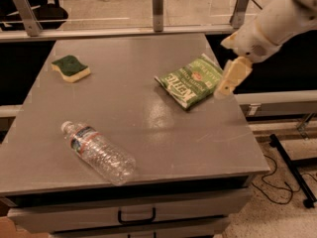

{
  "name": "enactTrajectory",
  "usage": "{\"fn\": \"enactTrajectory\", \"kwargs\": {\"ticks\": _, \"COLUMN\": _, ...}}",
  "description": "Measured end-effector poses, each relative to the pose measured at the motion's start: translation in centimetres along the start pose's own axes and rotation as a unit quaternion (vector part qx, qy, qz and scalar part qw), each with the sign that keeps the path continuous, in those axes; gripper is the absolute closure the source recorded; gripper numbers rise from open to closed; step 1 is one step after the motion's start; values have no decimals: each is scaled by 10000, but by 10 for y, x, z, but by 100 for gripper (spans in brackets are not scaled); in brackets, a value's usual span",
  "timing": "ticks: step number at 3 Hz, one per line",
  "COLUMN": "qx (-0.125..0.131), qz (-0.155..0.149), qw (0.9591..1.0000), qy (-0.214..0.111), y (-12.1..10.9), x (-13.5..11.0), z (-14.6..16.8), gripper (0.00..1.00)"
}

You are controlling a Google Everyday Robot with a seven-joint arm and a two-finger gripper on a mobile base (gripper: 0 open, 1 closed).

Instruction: Pick green jalapeno chip bag

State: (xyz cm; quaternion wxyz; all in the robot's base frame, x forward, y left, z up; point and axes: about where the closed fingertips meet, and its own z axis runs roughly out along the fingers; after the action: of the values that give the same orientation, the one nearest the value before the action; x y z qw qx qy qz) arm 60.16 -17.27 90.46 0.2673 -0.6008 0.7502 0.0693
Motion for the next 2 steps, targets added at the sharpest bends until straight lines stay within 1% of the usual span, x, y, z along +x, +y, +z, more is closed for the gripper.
{"fn": "enactTrajectory", "kwargs": {"ticks": 1, "qx": -59, "qz": 359, "qw": 9989, "qy": -290, "y": -34, "x": 5, "z": 44, "gripper": 0}}
{"fn": "enactTrajectory", "kwargs": {"ticks": 2, "qx": -201, "qz": 732, "qw": 9964, "qy": -369, "y": -50, "x": 11, "z": 72, "gripper": 18}}
